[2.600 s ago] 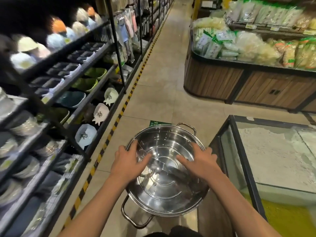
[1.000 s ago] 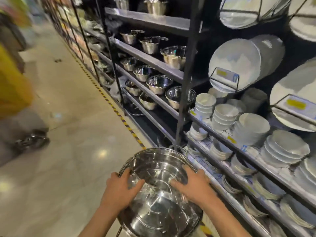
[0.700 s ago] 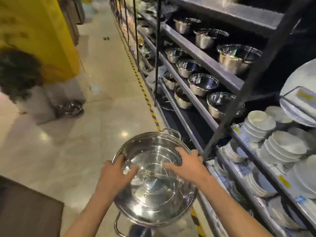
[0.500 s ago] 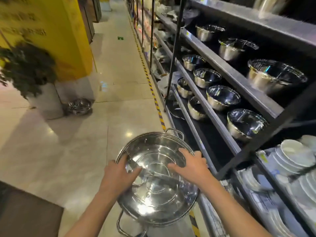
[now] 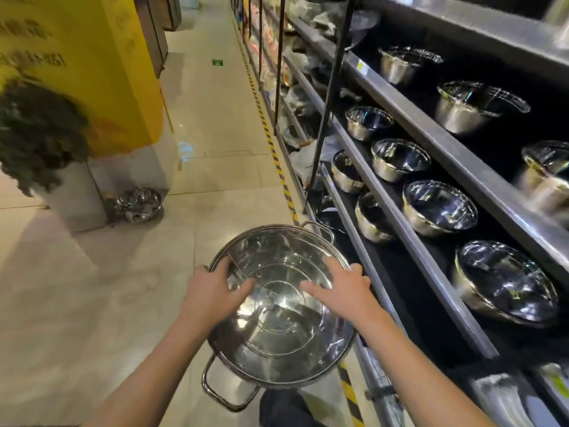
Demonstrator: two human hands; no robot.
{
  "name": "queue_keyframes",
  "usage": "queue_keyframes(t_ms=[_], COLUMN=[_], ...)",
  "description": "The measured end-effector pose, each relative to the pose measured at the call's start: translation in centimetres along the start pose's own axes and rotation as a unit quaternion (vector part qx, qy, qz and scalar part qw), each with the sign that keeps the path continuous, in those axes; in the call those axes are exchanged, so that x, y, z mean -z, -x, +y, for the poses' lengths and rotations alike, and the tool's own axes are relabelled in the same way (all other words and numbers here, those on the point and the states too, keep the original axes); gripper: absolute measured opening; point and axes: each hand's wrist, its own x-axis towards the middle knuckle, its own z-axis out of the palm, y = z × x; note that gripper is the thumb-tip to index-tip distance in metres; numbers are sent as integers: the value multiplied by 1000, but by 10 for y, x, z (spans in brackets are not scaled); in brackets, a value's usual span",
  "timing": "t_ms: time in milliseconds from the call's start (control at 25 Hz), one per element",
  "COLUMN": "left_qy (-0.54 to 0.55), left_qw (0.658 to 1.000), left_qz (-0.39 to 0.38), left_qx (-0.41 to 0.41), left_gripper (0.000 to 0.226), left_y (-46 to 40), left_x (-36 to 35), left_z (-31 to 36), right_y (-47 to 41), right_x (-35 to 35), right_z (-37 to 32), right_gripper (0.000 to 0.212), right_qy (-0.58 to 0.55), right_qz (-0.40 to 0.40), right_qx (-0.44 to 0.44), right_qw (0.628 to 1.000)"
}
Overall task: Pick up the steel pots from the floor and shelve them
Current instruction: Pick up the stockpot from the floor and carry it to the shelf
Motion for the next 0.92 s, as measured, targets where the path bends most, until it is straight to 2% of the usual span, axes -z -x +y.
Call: queue_keyframes(t_ms=[160,280,520,720,840,920], left_qy=[-70,-60,-76,-95,-97,-108], left_qw=[997,996,990,964,940,918], left_qz=[-15,-48,-102,-180,-229,-262], left_qx=[-20,-35,-60,-170,-233,-278], left_gripper=[80,79,93,90,78,80], left_y=[-92,-162,-279,-372,-417,-441], left_x=[-4,-1,-4,-37,-60,-73], left_z=[10,27,65,107,137,154], right_y=[-79,-134,-207,-240,-240,-239], right_x=[15,38,74,83,84,84], right_z=[-7,-16,-17,0,5,2], right_gripper=[102,102,97,93,92,96], right_qy=[-21,-32,-44,-89,-123,-140], right_qz=[7,27,60,82,116,135], right_qx=[-8,-33,-77,-188,-266,-316], right_qw=[1000,999,994,975,949,928])
